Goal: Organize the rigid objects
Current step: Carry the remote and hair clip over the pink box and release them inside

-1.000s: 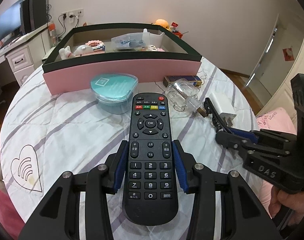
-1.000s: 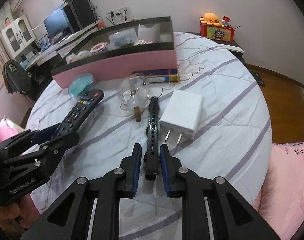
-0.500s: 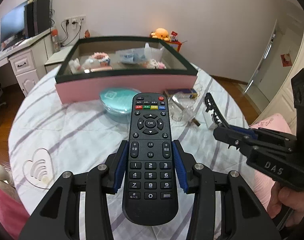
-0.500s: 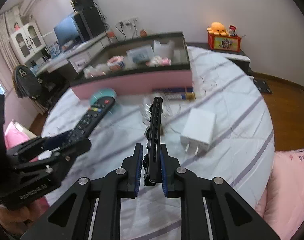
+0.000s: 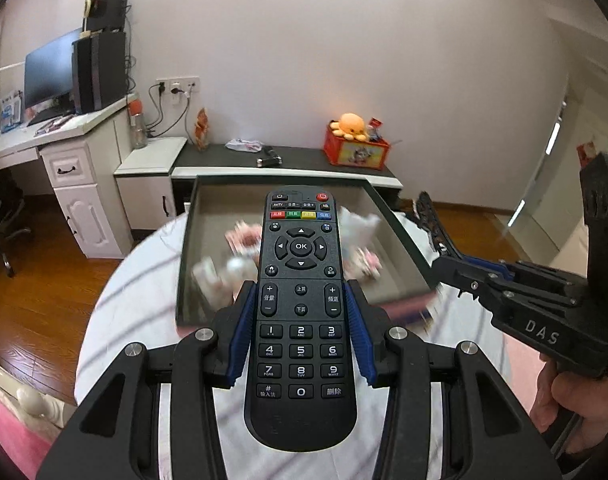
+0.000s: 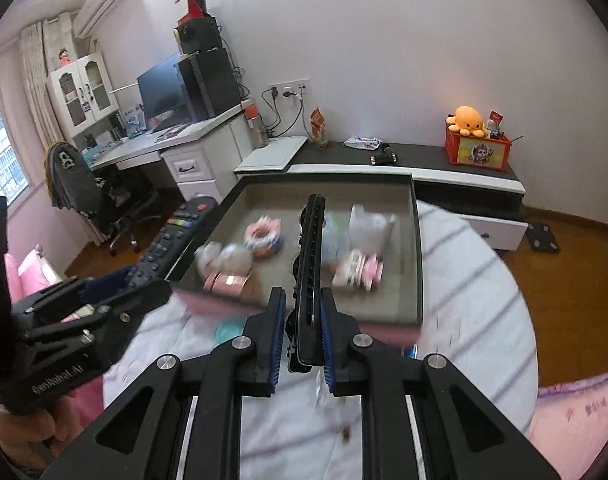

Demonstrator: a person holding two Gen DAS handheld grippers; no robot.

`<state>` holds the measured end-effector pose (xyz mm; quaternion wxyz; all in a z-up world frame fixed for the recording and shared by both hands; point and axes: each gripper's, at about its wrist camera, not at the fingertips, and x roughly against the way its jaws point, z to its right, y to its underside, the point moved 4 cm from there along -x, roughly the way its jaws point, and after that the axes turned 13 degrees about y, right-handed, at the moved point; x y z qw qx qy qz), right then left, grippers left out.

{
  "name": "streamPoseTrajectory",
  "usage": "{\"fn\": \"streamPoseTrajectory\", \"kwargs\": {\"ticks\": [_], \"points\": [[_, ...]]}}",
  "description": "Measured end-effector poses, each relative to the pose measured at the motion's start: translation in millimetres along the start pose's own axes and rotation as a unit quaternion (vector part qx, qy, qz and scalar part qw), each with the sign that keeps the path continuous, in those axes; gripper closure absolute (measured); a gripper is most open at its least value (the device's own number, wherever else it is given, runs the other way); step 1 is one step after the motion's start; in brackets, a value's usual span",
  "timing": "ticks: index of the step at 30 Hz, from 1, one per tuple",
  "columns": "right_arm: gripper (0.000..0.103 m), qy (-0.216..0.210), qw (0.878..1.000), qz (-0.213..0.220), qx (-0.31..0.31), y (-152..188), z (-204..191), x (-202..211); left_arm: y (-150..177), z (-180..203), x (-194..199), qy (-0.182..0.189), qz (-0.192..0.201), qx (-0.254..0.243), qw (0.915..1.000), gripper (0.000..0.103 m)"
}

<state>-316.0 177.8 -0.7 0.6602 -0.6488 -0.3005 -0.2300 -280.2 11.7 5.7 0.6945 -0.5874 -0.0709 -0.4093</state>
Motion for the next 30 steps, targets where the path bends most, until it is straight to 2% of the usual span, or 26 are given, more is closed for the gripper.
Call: {"fn": "streamPoseTrajectory", "kwargs": {"ticks": [5, 12, 21, 28, 30], "points": [[0.087, 0.035, 0.999, -0.036, -0.01, -13, 15, -51, -25, -20, -40, -0.003, -0.012, 0.013, 0.9998, 0.059], [0.087, 0.049, 0.996, -0.076, -0.016, -1, 28, -103, -21, -35, -101, 0.003, -0.05, 0.036, 0.9981, 0.059], [0.087, 0.056, 0.995, -0.086, -0.003, -10, 27, -116, -22, -38, -123, -0.01, -0.062, 0.038, 0.9973, 0.059], [0.086, 0.067, 0.993, -0.093, 0.006, -9, 25, -122, -17, -45, -138, -0.027, -0.089, 0.038, 0.9949, 0.058], [0.081, 0.072, 0.993, -0.095, 0.006, -9, 26, -124, -17, -47, -137, -0.031, -0.087, 0.04, 0.9949, 0.058]]}}
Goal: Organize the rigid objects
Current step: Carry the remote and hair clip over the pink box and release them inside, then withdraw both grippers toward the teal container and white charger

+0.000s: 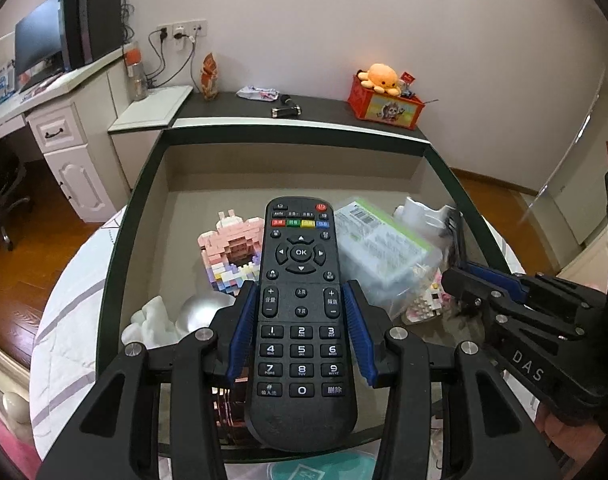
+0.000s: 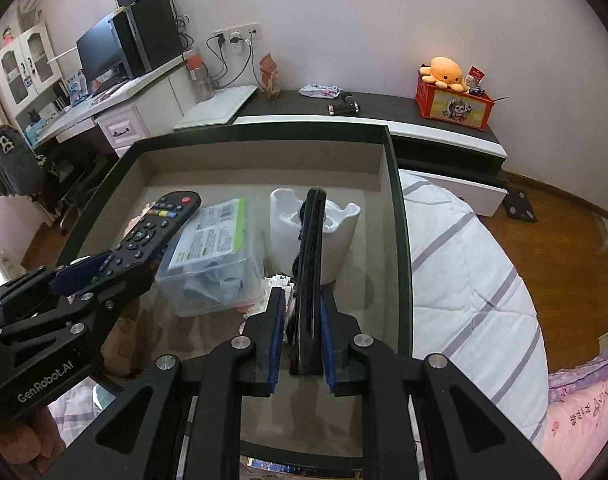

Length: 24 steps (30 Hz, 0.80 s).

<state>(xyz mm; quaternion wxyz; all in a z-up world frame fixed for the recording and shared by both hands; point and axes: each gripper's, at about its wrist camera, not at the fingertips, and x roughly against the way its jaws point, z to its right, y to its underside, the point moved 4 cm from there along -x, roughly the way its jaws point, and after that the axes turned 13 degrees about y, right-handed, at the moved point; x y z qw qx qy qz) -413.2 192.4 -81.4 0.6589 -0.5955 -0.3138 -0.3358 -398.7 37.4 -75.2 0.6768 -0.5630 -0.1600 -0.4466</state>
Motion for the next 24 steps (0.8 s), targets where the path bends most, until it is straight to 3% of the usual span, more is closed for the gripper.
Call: {"fn": "streamPoseTrajectory", "kwargs": {"ticks": [4, 5, 7, 9, 11, 13, 16, 24], "points": [[0.041, -0.001, 1.0, 0.004, -0.003, 0, 1, 0, -2, 3, 5, -0.009, 0.007, -0.013, 0.9998, 0.023], [0.037, -0.007, 1.0, 0.005, -0.003, 0, 1, 2, -3, 3, 10, -0.021, 0.017, -0.019, 0.9994, 0.018], [0.034, -0.009, 1.0, 0.01, -0.004, -1, 1, 5, -5, 0, 17, -0.026, 0.026, -0.017, 0.9992, 0.013], [0.022, -0.003, 1.0, 0.016, -0.011, -2, 3, 10, -6, -6, 26, -0.017, 0.034, -0.002, 0.9993, 0.007], [0.016, -0.015, 1.0, 0.018, -0.014, -4, 2, 16, -7, -9, 38, -0.019, 0.046, 0.006, 0.9987, 0.0], [0.0, -0.017, 0.999, 0.023, -0.013, -4, 0, 24, -8, -10, 54, -0.022, 0.067, 0.007, 0.9975, 0.0], [0.0, -0.033, 0.998, 0.042, -0.029, -6, 1, 47, -10, -9, 83, -0.027, 0.097, 0.013, 0.9948, 0.0], [0.0, -0.015, 0.992, 0.117, -0.036, 4, -2, 138, 9, 9, 176, -0.037, 0.168, 0.004, 0.9851, 0.0]]}}
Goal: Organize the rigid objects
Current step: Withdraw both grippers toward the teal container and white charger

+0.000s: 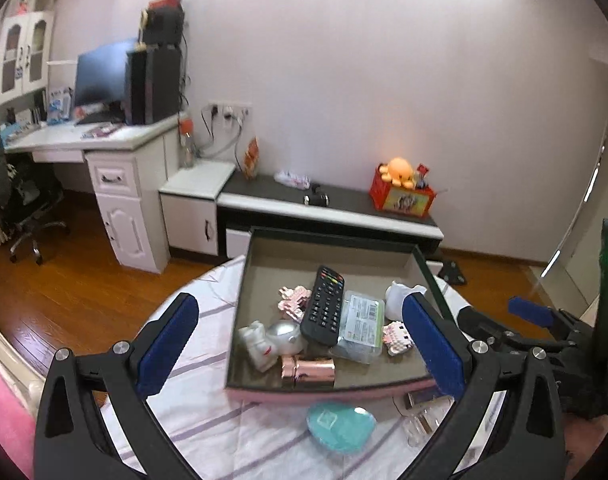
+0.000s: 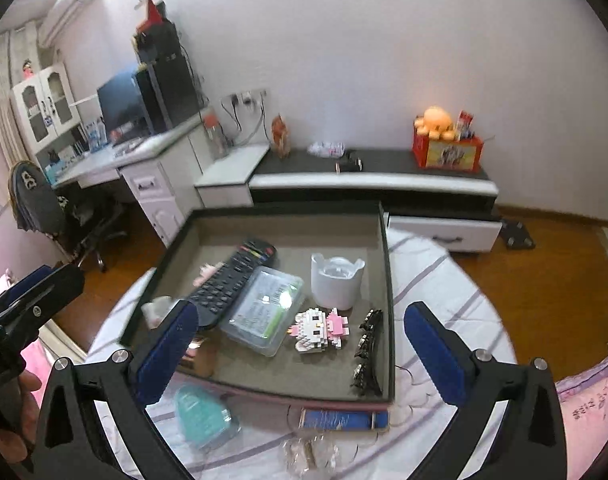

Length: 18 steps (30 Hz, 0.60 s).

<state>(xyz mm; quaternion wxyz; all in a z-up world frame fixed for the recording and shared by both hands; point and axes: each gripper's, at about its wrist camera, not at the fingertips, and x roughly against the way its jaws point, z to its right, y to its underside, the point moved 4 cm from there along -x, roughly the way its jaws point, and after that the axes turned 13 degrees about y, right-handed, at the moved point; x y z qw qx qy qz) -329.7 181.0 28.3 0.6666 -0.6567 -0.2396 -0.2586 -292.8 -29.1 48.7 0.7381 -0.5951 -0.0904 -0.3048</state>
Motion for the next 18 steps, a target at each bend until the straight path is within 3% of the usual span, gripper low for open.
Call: {"fn": "streamPoseTrajectory", "kwargs": {"ticks": [10, 18], "points": [[0.0, 0.001, 0.998, 0.06, -0.003, 31, -3, 110, 27, 24, 104, -0.006, 0.04, -0.036, 0.9986, 0.0], [0.0, -0.004, 0.997, 0.079, -0.014, 69, 2, 163, 65, 43, 161, -0.005, 0.054, -0.045, 0.9975, 0.0]]}}
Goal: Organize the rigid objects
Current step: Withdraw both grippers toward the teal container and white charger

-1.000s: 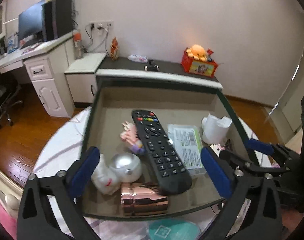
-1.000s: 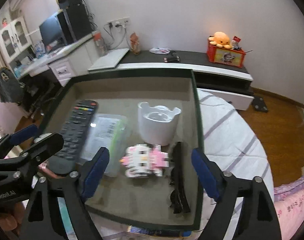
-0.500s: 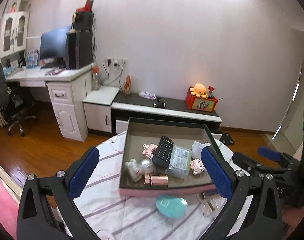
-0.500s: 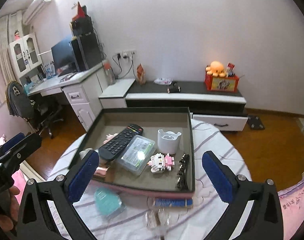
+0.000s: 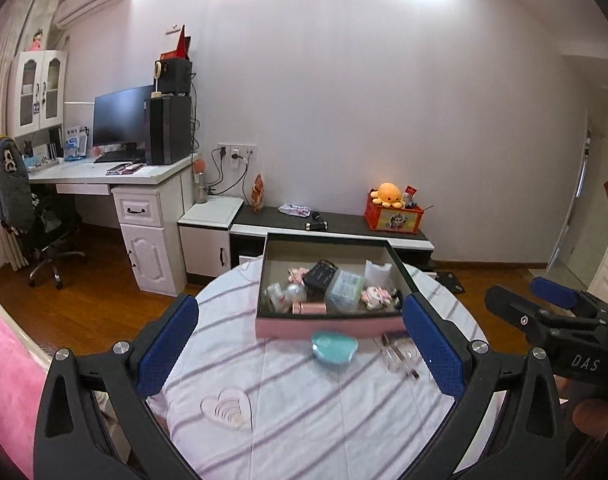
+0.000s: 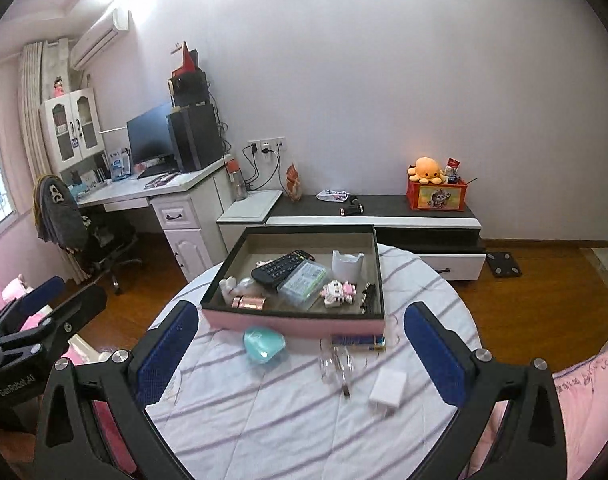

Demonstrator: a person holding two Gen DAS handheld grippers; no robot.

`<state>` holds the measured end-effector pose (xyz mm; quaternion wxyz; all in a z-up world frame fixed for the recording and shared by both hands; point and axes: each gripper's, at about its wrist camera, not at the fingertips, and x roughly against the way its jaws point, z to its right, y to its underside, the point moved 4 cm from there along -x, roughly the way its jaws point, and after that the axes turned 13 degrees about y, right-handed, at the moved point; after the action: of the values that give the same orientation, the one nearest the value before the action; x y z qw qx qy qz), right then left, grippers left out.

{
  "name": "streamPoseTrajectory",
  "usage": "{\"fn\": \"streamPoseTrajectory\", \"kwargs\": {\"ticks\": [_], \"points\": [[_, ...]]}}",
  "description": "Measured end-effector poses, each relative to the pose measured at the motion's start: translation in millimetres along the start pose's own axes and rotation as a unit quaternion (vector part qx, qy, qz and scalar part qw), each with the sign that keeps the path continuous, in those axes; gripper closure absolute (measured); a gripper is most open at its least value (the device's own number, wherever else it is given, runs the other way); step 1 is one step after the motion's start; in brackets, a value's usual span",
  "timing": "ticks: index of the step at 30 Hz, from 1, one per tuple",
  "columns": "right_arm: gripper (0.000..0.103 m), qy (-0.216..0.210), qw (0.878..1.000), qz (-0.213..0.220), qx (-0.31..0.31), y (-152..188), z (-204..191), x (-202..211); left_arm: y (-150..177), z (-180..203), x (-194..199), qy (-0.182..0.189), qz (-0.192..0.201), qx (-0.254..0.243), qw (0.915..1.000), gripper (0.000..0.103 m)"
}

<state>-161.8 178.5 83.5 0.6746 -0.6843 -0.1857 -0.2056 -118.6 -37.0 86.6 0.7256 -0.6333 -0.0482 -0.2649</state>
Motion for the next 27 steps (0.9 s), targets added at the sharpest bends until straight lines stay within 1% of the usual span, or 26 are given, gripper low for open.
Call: {"fn": "streamPoseTrajectory", "kwargs": {"ticks": [6, 8, 12, 15, 17, 19, 21, 27], "points": [[0.0, 0.01, 1.0, -0.001, 0.002, 35, 7, 28, 34, 10, 17, -0.009, -0.015, 0.002, 0.9998, 0.0], [0.0, 0.015, 1.0, -0.005, 0.001, 47, 9, 34, 46, 11, 22, -0.018, -0.02, 0.0, 0.9996, 0.0], [0.0, 0.023, 1.0, -0.015, -0.014, 71, 16, 40, 65, 13, 30, -0.017, -0.019, 0.004, 0.9997, 0.0], [0.0, 0.033, 0.999, -0.018, -0.003, 86, 15, 44, 79, 18, 34, -0.007, -0.026, 0.0, 0.9996, 0.0], [0.0, 0.041, 0.999, -0.025, 0.0, 95, 16, 43, 87, 23, 33, -0.008, -0.033, -0.01, 0.9994, 0.0], [0.0, 0.034, 0.999, -0.036, -0.007, 101, 20, 39, 93, 25, 33, -0.01, -0.037, -0.016, 0.9991, 0.0], [0.0, 0.038, 0.998, -0.041, -0.008, 104, 21, 36, 96, 26, 31, -0.007, -0.043, -0.013, 0.999, 0.0], [0.0, 0.035, 0.999, -0.04, -0.005, 105, 20, 37, 94, 27, 30, -0.009, -0.042, -0.012, 0.999, 0.0]]}}
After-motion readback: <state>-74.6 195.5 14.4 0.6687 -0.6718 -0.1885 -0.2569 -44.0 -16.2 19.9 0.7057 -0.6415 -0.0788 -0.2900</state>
